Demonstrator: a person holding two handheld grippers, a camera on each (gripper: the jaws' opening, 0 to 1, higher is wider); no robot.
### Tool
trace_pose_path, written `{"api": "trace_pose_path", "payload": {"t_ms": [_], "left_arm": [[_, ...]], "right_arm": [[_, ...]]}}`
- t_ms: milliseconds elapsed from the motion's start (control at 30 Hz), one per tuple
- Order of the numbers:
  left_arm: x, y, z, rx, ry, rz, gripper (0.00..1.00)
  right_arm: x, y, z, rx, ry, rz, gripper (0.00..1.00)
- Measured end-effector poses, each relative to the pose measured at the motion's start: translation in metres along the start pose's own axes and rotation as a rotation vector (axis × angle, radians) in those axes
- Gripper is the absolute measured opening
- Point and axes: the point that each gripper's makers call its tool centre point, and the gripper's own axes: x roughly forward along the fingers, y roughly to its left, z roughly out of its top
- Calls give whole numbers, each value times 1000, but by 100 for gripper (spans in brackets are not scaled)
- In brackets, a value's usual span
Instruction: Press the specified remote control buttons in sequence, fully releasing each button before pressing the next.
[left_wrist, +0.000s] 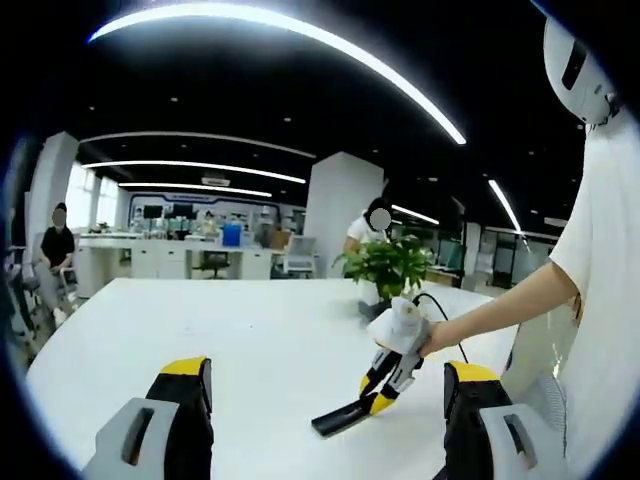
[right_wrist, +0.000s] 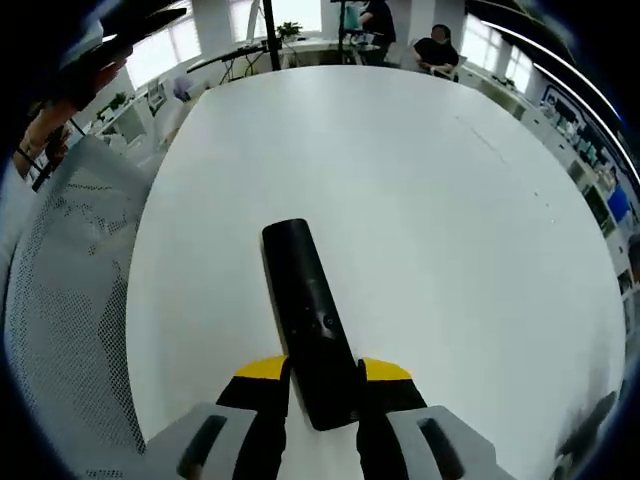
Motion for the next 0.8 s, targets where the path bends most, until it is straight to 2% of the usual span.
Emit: {"api": "trace_pose_path", "payload": {"t_ms": [333,567,800], "left_arm": [[-12,5,1,-10,-2,18,100],[-15,6,-1,-20,-4,24,100],[-19,8,-10,-32,15,33,100]], "right_arm": [[1,-32,3,-39,65,-20,24],[4,-50,5,-37,89,-19,24],[4,-62,8,15,66,-12,25]]}}
